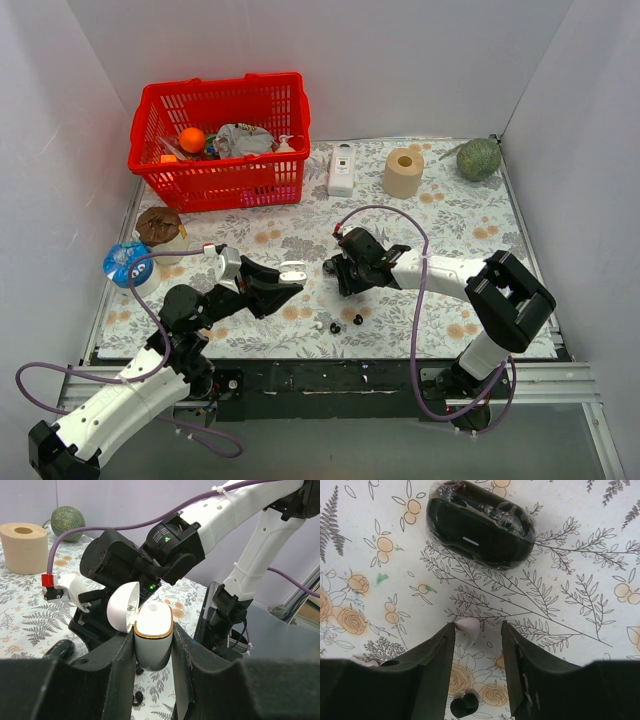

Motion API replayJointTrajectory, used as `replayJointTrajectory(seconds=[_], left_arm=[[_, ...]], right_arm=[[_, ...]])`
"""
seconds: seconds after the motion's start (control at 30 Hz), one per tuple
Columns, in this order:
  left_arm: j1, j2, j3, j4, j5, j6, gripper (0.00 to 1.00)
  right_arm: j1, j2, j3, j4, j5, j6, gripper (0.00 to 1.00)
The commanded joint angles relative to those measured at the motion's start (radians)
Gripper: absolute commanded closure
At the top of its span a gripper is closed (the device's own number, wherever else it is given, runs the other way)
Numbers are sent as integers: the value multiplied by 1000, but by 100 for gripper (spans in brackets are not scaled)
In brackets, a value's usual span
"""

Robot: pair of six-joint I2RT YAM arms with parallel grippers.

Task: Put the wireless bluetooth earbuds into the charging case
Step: Pick up the earbud from the center of the board.

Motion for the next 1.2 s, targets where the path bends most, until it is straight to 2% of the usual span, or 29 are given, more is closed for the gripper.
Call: replayJointTrajectory(seconds=[0.0, 0.27, 1.17], left_arm=[[-3, -4, 3, -2, 1, 0, 100], [-3, -15, 5, -5, 5, -3, 100], [-3, -27, 5, -8, 13, -9, 100]], right_arm=[[31, 22, 66, -82, 91, -8, 50], [63, 79, 120, -105, 113, 20, 51], [77, 28, 20, -91, 113, 40, 52]])
